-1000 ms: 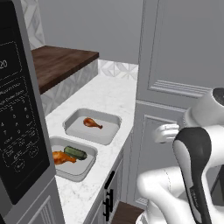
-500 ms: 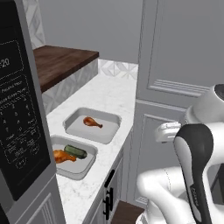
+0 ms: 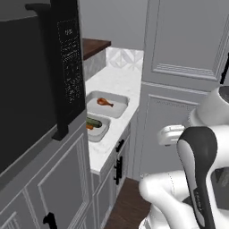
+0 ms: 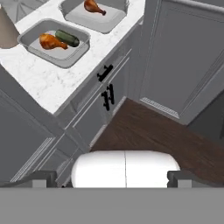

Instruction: Place one cucumber and one chicken drumstick in each tupperware on the nearby counter, to pack two identical lunches.

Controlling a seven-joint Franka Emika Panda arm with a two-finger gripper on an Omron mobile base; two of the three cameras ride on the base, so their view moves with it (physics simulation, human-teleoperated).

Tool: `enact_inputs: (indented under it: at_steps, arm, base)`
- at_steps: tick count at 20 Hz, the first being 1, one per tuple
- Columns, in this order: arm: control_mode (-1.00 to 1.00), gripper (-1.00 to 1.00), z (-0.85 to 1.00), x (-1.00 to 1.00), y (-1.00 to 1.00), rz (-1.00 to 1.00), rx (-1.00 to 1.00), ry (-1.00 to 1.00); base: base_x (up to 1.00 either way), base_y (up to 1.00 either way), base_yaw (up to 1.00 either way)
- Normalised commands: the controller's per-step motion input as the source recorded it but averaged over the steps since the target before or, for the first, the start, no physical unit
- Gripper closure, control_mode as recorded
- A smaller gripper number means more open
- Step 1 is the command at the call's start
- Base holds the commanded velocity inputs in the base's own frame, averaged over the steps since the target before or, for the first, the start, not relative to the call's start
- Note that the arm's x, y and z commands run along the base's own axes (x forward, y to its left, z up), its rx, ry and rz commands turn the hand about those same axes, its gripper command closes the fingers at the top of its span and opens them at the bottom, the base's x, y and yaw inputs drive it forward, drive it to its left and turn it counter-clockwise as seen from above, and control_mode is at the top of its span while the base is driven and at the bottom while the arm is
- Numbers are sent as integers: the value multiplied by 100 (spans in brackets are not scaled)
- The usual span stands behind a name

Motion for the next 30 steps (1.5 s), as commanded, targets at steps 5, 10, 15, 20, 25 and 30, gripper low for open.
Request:
enact_inputs:
  at_steps: [5,10,15,20,25,30]
  arm:
    - [100,-100,0,0,0,0,0,0]
    - [100,-100,0,0,0,0,0,0]
    - [100,-100,0,0,0,0,0,0]
    - [100,-100,0,0,0,0,0,0]
    - [100,-100,0,0,0,0,0,0]
    - [100,-100,0,0,0,0,0,0]
  base:
    - [-100,-19,-17]
    - [-100,-45,-41]
    - [-75,-54,-56]
    - [-8,-89,-52]
    - [52,-32,-23]
    - [100,-43,-1]
